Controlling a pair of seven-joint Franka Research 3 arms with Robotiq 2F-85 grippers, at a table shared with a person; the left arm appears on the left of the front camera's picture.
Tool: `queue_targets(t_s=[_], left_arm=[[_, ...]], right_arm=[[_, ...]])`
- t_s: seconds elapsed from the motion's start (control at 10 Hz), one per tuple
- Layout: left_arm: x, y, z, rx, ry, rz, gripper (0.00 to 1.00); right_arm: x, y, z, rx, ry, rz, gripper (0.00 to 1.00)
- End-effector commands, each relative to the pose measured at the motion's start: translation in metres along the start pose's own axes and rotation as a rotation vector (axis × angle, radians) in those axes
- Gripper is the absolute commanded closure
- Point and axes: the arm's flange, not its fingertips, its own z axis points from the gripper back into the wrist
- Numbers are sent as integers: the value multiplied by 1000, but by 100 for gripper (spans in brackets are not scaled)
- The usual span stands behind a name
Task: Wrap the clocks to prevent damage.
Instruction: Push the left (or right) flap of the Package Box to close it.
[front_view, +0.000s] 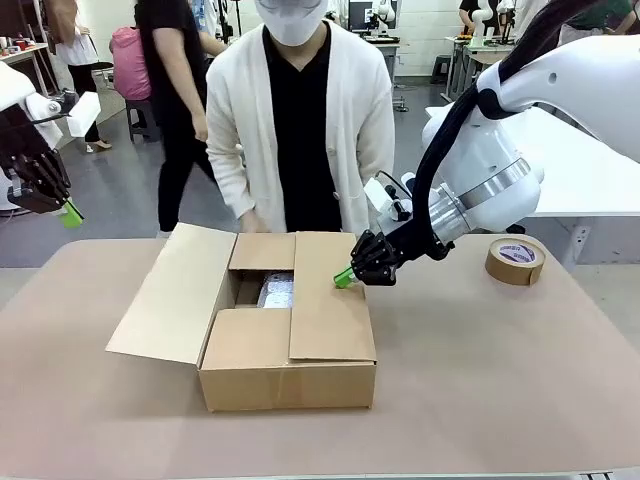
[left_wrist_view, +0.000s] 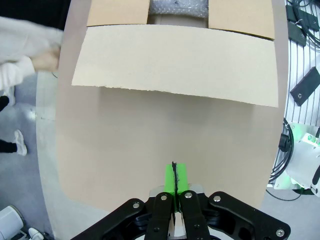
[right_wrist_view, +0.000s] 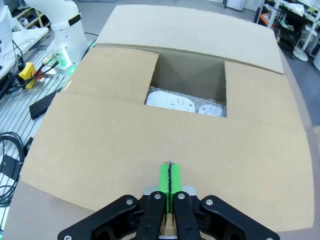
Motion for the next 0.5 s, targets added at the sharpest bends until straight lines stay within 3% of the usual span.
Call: queue_targets(t_s=[0.0,0.4], left_arm=[[-1,1,1,1,6,-4,99],[-1,1,1,1,6,-4,99]], right_arm=[[-5,0,-2,-2,7,-1,99],[-5,0,-2,-2,7,-1,99]])
